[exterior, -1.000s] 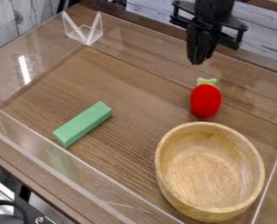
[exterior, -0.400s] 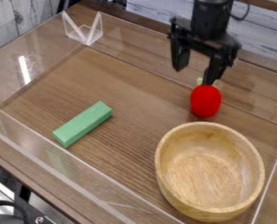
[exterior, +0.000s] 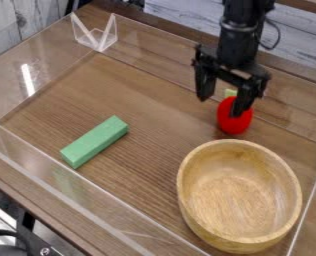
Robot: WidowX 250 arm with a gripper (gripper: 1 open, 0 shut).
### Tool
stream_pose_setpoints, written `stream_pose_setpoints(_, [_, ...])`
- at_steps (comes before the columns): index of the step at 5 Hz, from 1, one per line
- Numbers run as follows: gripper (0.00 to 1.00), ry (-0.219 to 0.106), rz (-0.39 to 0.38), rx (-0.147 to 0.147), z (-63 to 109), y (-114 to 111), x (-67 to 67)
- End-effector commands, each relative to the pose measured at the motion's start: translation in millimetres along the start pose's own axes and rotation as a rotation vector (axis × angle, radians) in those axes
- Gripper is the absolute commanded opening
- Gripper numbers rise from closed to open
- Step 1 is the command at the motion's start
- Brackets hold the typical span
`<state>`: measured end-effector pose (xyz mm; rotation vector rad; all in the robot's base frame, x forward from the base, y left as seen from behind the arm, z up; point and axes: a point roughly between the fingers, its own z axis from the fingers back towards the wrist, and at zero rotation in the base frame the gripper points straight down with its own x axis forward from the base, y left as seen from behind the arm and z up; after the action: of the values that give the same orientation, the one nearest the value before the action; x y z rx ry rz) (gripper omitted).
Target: Move the red object to the left side of the table
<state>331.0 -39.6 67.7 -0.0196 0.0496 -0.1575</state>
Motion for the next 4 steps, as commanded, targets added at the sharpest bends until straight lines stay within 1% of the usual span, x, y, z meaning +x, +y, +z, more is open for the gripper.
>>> stream_pose_setpoints(1, [1.0, -0.034, -0.011, -0.002, 2.1, -4, 5.9])
stream_pose_setpoints(2, [0.0, -0.027, -0.01, -0.003, -6.4, -6, 7.5])
stream_pose_setpoints(3, [0.0, -0.03, -0.007, -0.004, -4.6, -5, 7.0])
stream_pose_setpoints(4, [0.0, -0.078, 0.014, -0.006, 23.4, -1, 4.3])
